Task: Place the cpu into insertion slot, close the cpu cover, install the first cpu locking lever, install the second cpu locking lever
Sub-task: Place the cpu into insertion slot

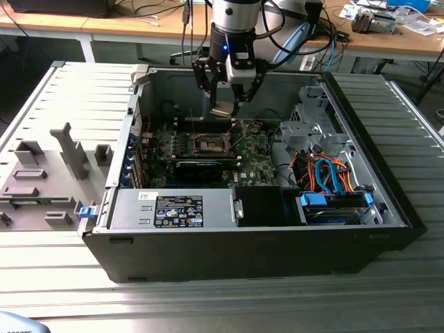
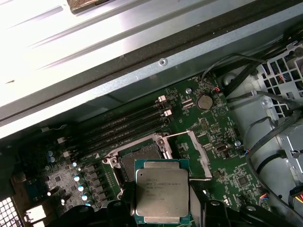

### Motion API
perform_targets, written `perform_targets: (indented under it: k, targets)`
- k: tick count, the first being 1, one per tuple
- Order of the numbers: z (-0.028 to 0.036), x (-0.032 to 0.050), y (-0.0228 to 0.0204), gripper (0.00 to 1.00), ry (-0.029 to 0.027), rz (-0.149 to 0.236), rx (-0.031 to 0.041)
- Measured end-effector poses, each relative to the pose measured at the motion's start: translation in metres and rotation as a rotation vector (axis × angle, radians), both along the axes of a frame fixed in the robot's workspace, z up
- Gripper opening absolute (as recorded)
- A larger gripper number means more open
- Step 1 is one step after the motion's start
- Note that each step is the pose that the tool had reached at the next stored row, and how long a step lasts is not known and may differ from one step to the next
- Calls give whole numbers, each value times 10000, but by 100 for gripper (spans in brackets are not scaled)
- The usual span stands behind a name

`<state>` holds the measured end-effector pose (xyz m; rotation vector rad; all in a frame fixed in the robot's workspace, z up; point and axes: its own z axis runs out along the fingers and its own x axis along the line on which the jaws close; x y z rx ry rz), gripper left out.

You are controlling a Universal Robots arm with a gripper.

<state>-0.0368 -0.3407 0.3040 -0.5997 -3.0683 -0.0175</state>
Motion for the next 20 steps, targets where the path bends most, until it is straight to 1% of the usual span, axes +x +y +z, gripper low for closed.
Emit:
perform_targets:
  k: [8,20]
  targets:
    - [0,0,0,55,-1,-52,0]
    - [-1,0,0,55,-1,-140,-31]
